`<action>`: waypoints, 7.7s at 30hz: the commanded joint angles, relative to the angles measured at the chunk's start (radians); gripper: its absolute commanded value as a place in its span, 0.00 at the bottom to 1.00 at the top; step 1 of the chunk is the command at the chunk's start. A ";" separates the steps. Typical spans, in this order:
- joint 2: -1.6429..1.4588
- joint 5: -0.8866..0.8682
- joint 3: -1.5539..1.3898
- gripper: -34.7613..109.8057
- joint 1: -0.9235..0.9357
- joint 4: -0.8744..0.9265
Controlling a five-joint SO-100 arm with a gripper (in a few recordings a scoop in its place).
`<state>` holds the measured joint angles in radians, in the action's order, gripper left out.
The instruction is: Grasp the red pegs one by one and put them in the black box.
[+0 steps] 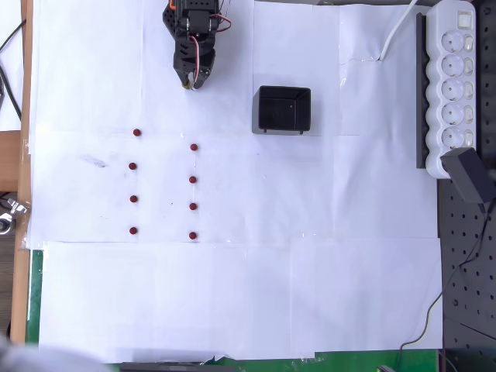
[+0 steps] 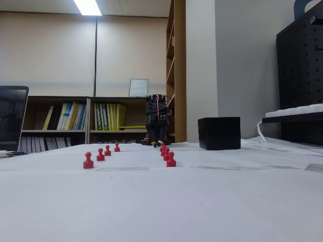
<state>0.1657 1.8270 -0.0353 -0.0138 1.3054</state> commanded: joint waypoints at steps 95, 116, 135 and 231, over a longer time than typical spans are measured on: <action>-1.638 -0.337 -0.322 0.32 0.011 -1.767; -1.689 -0.351 -0.350 0.26 0.012 -1.801; -1.336 -0.097 -0.655 0.24 -0.034 -0.827; -1.135 -0.268 -0.181 0.39 0.407 -1.390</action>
<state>-0.9235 1.5677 -0.2071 0.3574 0.0046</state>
